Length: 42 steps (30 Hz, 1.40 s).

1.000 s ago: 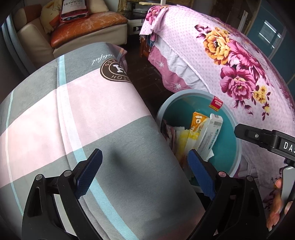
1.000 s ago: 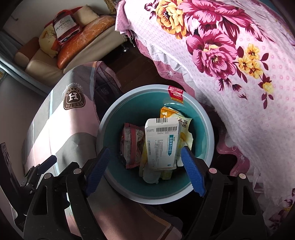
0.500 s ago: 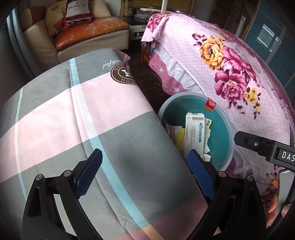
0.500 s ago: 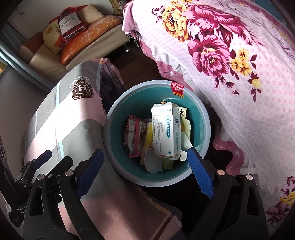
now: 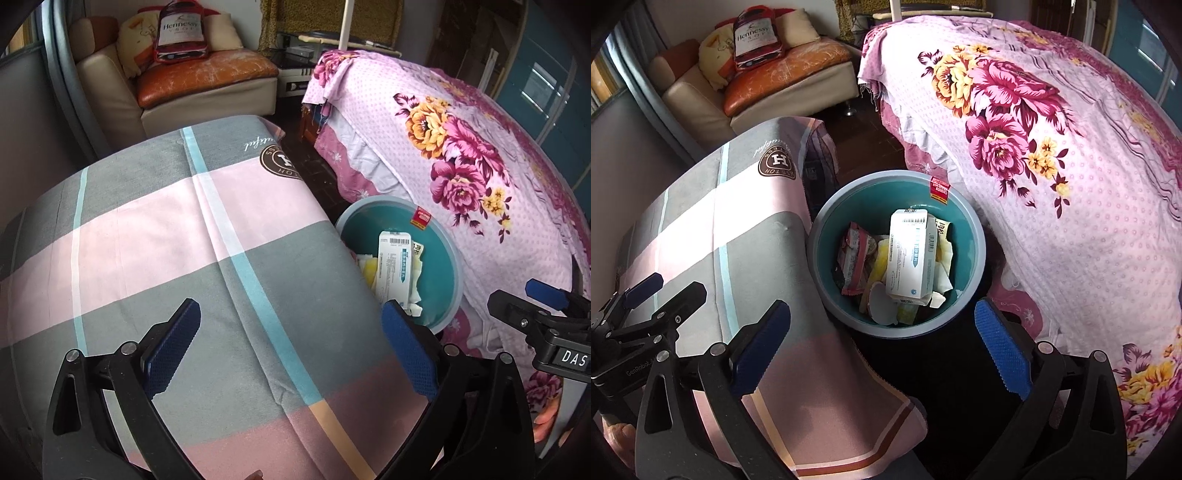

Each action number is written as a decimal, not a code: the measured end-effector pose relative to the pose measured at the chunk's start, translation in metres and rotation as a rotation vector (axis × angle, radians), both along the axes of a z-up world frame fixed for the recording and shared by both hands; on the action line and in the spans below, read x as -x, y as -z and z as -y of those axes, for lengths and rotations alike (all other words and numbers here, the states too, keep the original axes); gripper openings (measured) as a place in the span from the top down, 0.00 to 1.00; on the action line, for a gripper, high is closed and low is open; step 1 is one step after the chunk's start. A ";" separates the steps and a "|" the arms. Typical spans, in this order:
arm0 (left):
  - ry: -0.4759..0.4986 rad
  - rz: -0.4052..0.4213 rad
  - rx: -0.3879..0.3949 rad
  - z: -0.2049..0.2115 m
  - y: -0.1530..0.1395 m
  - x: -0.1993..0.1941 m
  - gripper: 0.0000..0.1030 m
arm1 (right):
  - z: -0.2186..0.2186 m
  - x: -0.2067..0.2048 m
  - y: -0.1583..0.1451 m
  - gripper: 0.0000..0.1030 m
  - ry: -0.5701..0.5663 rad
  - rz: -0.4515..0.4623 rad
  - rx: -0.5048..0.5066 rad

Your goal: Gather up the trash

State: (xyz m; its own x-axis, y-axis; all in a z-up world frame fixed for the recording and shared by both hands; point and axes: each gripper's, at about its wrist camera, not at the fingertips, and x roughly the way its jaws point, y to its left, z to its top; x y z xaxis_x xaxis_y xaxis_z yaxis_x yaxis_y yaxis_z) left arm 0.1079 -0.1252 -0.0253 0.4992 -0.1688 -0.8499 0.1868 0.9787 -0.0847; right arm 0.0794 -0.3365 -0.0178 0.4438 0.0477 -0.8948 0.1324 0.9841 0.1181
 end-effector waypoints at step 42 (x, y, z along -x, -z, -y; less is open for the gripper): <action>-0.068 -0.032 -0.047 -0.036 0.015 0.051 0.04 | -0.042 0.045 -0.002 0.07 -0.091 0.013 0.058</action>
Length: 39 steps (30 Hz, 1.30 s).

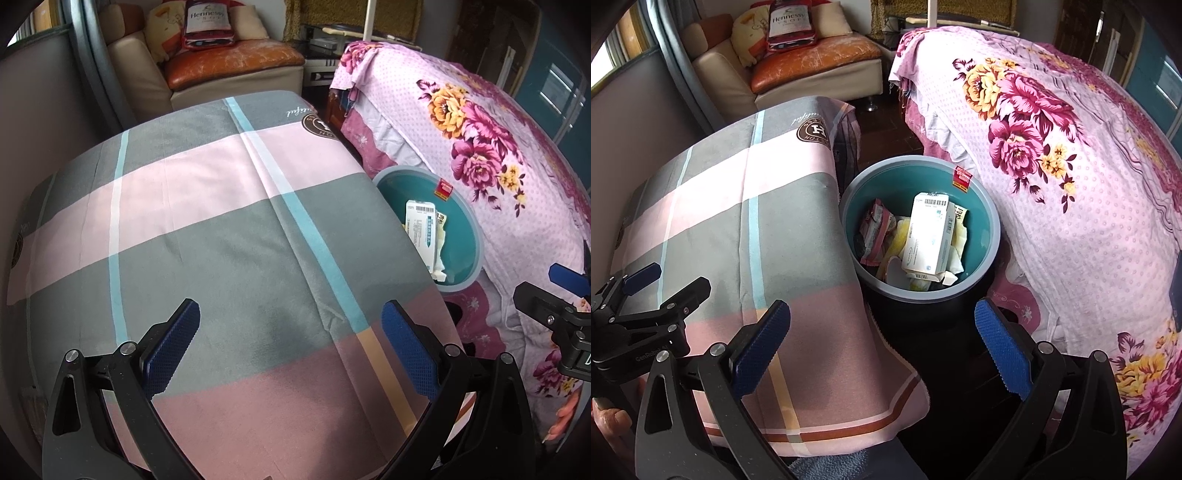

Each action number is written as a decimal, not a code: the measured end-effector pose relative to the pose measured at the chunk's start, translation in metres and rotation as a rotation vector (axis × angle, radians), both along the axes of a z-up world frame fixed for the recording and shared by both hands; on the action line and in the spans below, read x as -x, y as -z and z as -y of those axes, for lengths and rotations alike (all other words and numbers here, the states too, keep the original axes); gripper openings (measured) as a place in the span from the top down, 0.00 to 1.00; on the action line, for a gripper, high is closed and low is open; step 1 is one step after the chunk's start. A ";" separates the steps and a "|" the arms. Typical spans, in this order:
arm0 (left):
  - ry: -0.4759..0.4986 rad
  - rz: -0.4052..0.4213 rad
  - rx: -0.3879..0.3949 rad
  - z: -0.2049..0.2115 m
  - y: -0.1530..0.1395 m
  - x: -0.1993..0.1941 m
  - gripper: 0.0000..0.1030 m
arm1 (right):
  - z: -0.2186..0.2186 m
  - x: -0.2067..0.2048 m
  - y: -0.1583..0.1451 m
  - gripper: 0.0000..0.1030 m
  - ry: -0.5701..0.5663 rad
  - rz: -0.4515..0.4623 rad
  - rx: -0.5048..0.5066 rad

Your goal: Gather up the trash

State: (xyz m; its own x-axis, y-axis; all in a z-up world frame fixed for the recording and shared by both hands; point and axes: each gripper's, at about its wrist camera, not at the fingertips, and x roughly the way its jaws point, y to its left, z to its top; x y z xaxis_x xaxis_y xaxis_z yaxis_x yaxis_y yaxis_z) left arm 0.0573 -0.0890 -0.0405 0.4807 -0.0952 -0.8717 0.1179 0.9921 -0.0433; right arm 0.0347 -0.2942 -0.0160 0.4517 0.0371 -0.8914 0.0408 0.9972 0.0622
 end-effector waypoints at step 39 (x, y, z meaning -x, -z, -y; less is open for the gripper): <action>-0.001 0.008 -0.024 -0.004 0.013 -0.007 0.04 | -0.002 -0.013 0.019 0.07 -0.002 -0.049 0.002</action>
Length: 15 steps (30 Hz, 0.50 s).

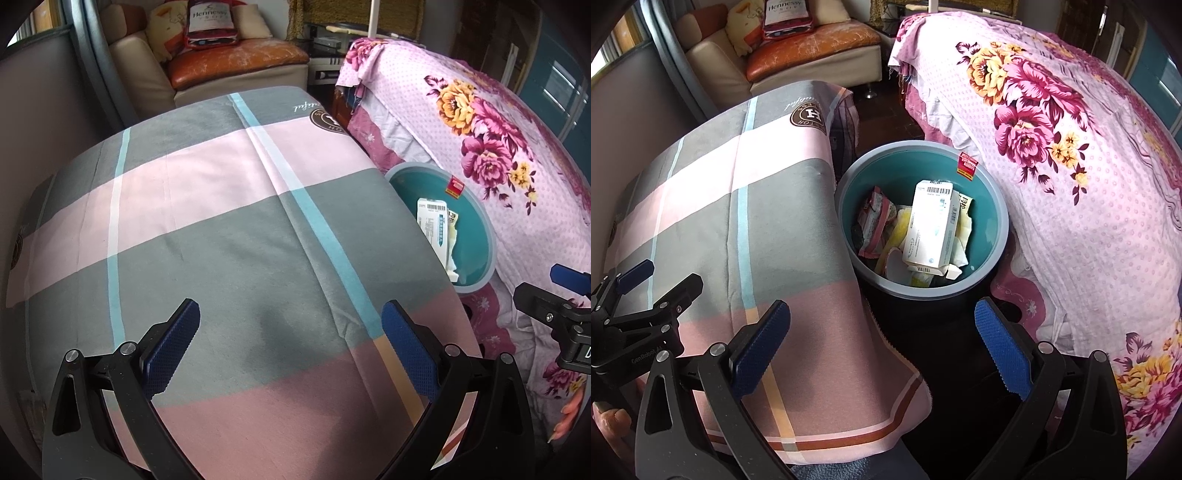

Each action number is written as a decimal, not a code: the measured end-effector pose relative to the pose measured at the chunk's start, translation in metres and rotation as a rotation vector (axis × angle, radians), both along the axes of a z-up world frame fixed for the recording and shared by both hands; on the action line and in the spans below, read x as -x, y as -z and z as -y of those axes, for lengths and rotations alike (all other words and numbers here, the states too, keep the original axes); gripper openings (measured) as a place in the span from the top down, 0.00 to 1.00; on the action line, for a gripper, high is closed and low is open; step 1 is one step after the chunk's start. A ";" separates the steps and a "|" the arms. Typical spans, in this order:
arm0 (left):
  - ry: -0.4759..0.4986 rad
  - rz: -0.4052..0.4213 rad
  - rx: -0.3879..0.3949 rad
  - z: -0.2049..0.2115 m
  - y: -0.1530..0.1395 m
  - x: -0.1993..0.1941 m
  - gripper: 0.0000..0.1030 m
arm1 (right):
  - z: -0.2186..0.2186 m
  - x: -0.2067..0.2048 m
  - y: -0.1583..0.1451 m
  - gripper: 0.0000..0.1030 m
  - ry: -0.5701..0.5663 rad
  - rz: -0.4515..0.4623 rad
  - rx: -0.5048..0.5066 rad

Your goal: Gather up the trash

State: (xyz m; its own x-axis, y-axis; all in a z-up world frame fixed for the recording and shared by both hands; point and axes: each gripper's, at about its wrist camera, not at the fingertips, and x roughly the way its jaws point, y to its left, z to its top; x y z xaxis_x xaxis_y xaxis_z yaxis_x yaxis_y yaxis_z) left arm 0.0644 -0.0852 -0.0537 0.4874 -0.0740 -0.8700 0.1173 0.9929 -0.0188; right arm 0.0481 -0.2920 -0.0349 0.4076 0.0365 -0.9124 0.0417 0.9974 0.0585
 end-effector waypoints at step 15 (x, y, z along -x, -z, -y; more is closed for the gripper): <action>-0.015 0.017 0.025 -0.005 -0.002 -0.002 0.04 | -0.003 -0.002 0.001 0.07 -0.004 -0.004 0.005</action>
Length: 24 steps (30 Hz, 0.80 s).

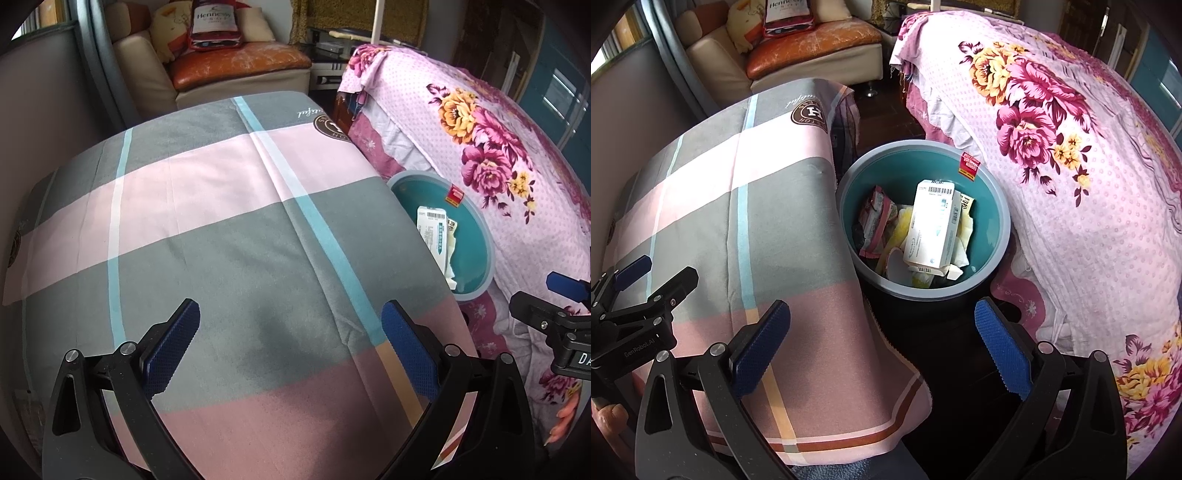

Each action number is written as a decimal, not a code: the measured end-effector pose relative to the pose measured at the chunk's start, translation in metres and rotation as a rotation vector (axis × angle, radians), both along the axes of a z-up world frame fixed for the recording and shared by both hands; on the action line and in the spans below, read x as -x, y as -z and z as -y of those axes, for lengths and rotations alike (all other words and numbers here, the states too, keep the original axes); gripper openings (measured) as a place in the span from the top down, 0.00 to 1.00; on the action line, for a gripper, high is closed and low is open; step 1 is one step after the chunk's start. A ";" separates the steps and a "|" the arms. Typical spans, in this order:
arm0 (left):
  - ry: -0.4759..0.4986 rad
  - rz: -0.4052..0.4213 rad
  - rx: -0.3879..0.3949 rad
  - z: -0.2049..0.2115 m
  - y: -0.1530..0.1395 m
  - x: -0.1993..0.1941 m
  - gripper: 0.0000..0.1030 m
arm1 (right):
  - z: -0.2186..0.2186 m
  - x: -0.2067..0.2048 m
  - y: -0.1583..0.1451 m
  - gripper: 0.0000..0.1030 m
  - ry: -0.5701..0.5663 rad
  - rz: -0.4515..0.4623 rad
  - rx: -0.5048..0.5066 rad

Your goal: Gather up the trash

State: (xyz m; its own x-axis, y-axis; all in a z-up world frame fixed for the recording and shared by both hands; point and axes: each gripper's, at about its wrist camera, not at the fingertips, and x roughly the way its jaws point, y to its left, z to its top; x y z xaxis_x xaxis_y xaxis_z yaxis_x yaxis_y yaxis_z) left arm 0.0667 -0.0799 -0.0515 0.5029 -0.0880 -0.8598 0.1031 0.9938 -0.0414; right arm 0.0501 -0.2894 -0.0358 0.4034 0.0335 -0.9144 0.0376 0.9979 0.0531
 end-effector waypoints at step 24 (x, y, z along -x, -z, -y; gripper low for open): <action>0.005 0.008 0.011 0.002 -0.005 0.002 0.04 | 0.000 0.001 -0.005 0.07 0.001 0.012 0.006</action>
